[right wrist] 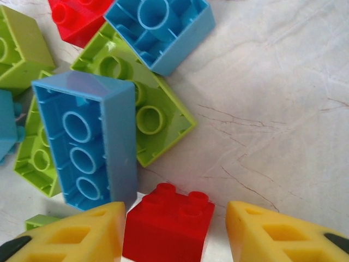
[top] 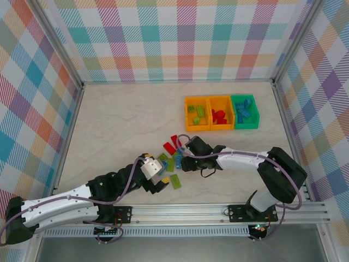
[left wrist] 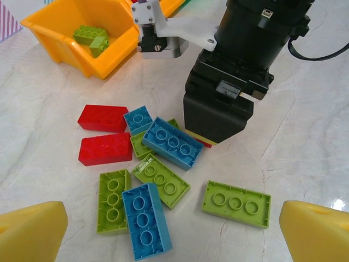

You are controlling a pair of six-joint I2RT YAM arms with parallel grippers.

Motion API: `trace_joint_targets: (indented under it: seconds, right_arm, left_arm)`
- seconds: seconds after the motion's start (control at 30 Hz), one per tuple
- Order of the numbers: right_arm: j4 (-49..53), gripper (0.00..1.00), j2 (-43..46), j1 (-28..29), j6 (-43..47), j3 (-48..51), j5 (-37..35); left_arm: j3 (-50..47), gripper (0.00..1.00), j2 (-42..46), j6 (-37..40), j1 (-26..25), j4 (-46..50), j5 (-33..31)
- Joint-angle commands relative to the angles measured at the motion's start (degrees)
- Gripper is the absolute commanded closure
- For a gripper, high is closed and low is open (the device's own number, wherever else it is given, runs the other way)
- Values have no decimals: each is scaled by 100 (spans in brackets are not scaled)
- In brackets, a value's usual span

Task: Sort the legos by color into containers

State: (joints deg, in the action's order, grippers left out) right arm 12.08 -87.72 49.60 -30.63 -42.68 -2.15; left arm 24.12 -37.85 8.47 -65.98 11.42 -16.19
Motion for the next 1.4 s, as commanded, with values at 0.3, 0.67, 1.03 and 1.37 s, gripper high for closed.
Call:
trace_joint_targets:
  seconds: [0.3, 0.67, 1.03, 1.37]
  right_arm:
    - [0, 67, 427, 41, -81, 329, -381]
    - [546, 77, 2079, -1646, 869, -250, -839]
    - [-124, 78, -666, -3705, 1544, -2433, -109]
    - [418, 45, -1736, -3730, 1491, -3873, -40]
  left_arm:
    - [30, 0, 9, 98, -91, -184, 37]
    - [-249, 0, 552, 49, -91, -506, 409]
    - [-276, 0, 797, -69, -91, -314, -357]
    - [-219, 0, 283, -135, -91, -395, -862]
